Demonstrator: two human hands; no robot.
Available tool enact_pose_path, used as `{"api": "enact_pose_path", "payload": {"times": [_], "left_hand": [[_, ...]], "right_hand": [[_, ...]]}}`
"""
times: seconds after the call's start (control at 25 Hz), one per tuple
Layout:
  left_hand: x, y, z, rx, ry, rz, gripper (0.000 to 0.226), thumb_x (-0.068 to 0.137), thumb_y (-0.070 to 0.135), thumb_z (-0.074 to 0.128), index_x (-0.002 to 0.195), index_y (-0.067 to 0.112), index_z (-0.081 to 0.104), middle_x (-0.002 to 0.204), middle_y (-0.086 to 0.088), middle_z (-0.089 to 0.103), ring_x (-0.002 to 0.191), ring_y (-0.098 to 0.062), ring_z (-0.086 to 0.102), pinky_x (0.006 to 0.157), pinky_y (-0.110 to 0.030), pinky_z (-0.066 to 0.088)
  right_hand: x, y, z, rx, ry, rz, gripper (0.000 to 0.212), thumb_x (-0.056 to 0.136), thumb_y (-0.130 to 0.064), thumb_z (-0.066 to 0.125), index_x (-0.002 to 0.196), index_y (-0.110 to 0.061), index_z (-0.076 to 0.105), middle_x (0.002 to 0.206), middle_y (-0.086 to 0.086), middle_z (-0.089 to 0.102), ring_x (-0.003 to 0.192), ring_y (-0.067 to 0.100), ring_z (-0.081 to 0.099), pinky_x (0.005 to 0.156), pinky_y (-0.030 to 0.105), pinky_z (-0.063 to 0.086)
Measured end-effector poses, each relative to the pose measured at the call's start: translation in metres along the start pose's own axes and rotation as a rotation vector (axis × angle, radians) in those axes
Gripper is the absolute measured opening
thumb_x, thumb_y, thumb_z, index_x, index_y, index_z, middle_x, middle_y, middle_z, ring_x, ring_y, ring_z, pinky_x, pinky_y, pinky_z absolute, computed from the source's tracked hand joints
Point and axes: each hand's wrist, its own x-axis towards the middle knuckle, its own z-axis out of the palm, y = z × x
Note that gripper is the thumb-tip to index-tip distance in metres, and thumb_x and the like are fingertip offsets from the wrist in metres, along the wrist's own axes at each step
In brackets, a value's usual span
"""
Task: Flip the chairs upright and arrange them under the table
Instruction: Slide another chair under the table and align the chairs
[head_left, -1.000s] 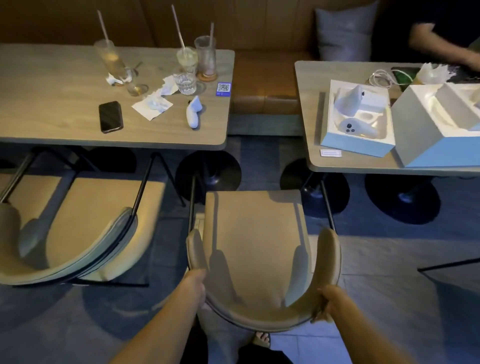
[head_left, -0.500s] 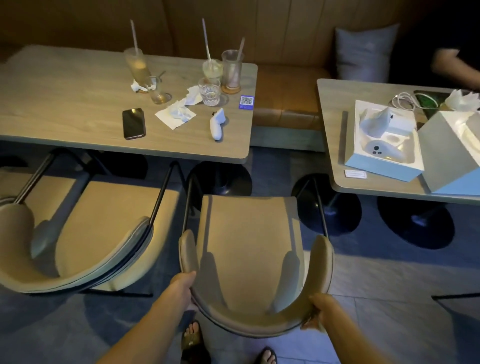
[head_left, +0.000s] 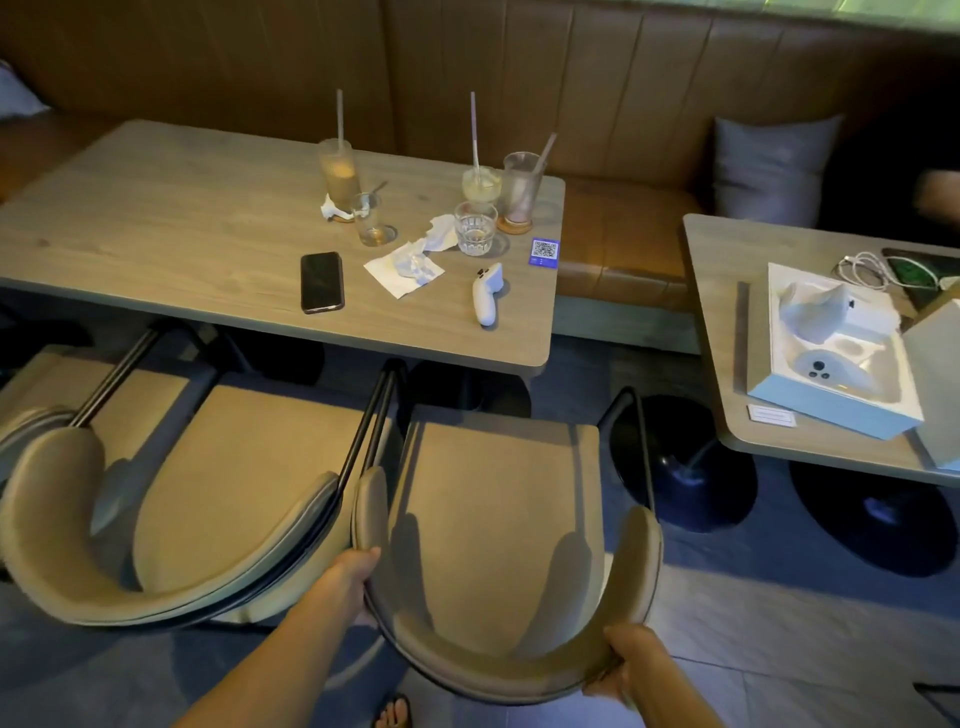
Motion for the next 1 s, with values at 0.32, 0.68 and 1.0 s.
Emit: {"api": "enact_pose_path", "payload": {"times": [0.32, 0.68, 1.0], "left_hand": [[0.001, 0.001, -0.004, -0.012, -0.048, -0.042, 0.043, 0.103, 0.026, 0.046, 0.134, -0.003, 0.045, 0.133, -0.027, 0.056, 0.121, -0.043, 0.054, 0.092, -0.059, 0.047], [0.013, 0.025, -0.059, 0.259, 0.249, 0.312, 0.033, 0.097, 0.026, 0.045, 0.124, 0.009, 0.055, 0.125, -0.018, 0.060, 0.105, -0.033, 0.058, 0.096, -0.045, 0.050], [0.040, 0.060, -0.124, 0.910, 0.285, 0.468, 0.054, 0.094, 0.044, 0.048, 0.146, 0.026, 0.044, 0.142, -0.007, 0.054, 0.129, -0.032, 0.050, 0.106, -0.040, 0.041]], "right_hand": [[-0.006, -0.008, 0.012, -0.110, 0.092, 0.096, 0.044, 0.085, 0.009, 0.057, 0.127, 0.002, 0.043, 0.114, 0.030, 0.060, 0.093, 0.047, 0.060, 0.077, 0.066, 0.052], [-0.080, 0.009, 0.118, -0.684, 0.209, -0.234, 0.069, 0.095, -0.036, 0.044, 0.155, -0.011, 0.018, 0.163, 0.008, 0.011, 0.149, 0.027, 0.014, 0.118, 0.044, 0.018], [-0.109, 0.038, 0.236, -0.775, -0.391, -0.433, 0.110, 0.061, -0.066, 0.073, 0.152, -0.022, 0.031, 0.145, 0.004, 0.051, 0.129, 0.025, 0.051, 0.106, 0.033, 0.043]]}}
